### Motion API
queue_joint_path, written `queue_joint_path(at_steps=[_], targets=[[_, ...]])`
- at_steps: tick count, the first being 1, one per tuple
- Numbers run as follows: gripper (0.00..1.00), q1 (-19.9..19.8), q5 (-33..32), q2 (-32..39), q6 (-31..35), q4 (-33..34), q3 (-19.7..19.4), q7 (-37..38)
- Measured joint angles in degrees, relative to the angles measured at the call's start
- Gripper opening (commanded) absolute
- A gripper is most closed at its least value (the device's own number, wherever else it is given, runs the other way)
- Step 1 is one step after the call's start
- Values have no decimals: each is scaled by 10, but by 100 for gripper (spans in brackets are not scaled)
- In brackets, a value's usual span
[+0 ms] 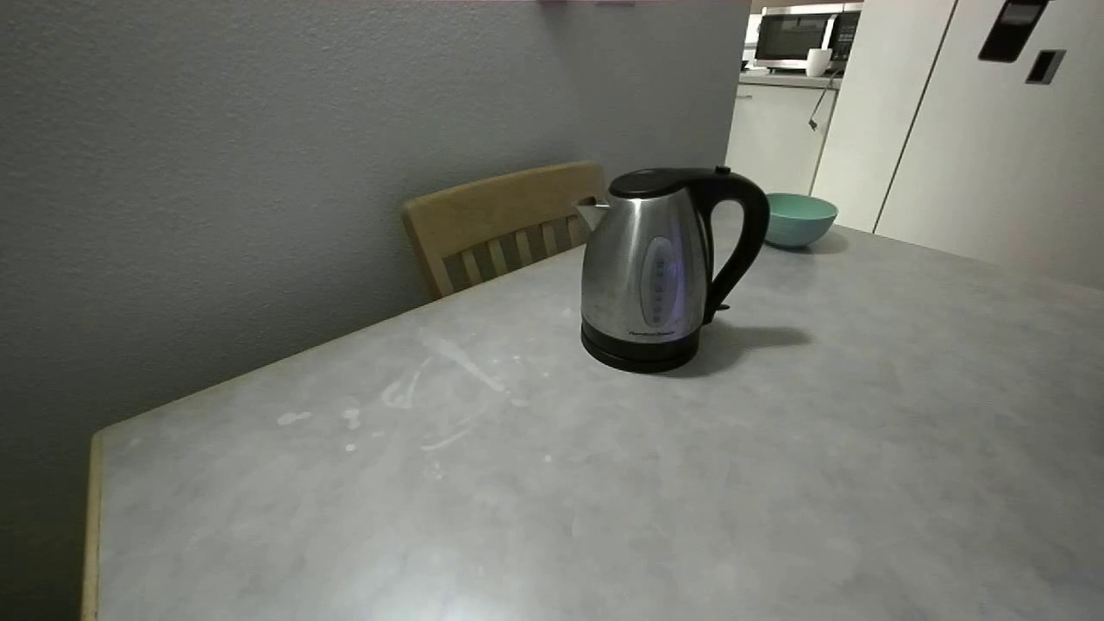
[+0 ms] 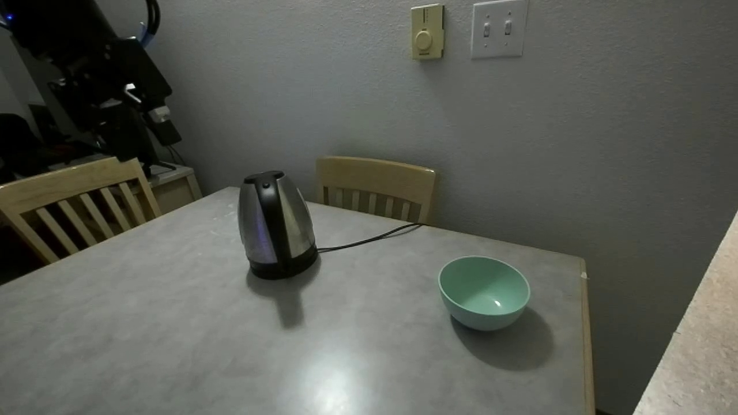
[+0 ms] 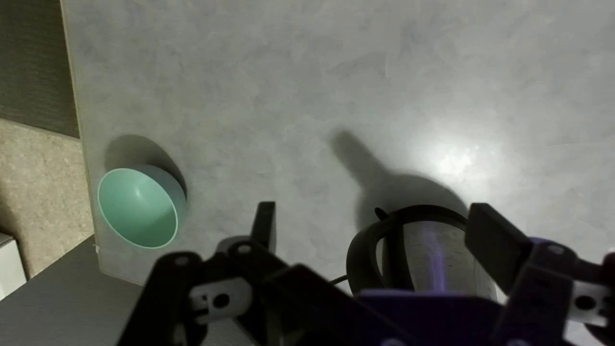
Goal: Lift the kettle lid.
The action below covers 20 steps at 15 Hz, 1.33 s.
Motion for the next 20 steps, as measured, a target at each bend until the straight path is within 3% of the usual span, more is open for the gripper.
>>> queue_joint_path(at_steps=[9, 14, 17, 20], targets=[[100, 0, 0, 0, 0, 0, 0, 0], [100, -4, 11, -2, -8, 5, -4, 82], [100, -12, 38, 14, -13, 37, -14, 130], [100, -12, 70, 39, -10, 83, -26, 123]])
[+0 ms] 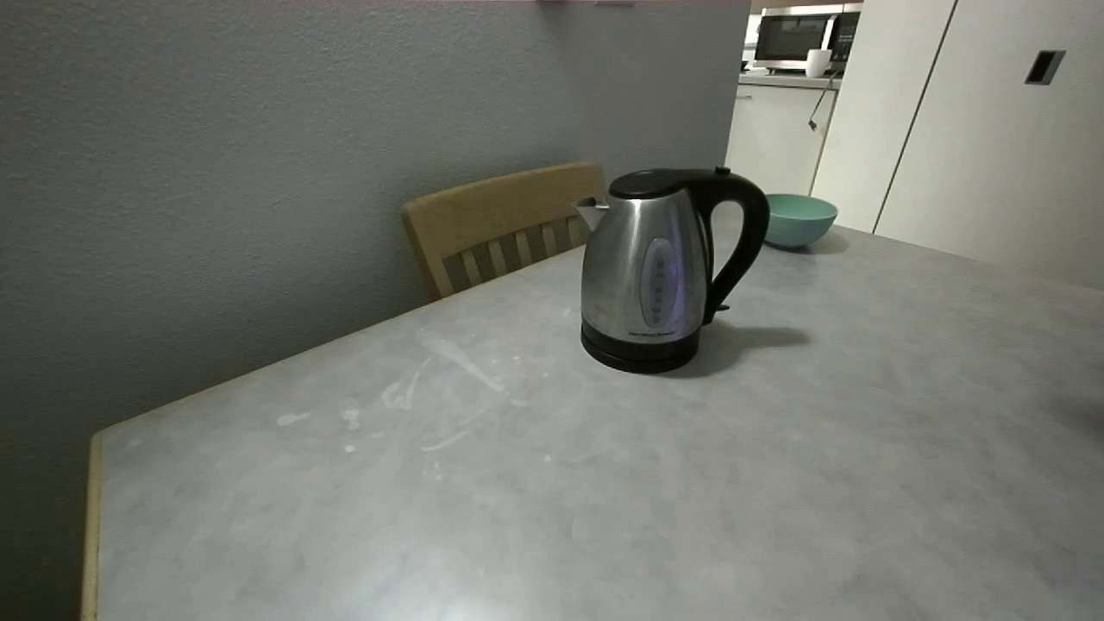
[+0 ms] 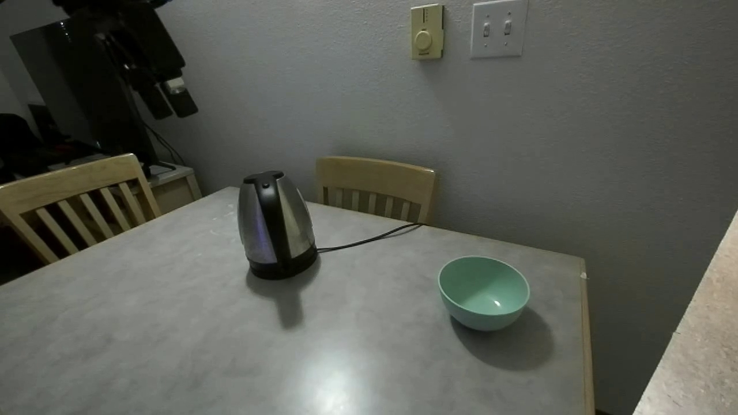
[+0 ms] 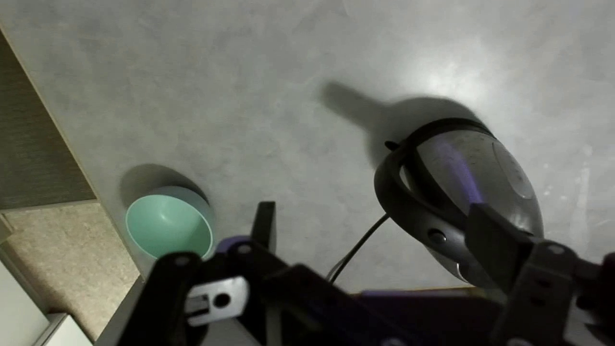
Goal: Lift the kettle lid.
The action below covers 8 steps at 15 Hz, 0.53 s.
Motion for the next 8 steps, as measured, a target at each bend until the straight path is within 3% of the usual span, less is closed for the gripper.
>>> queue_joint_path(at_steps=[8], targets=[[100, 0, 5, -2, -5, -7, 3, 8]])
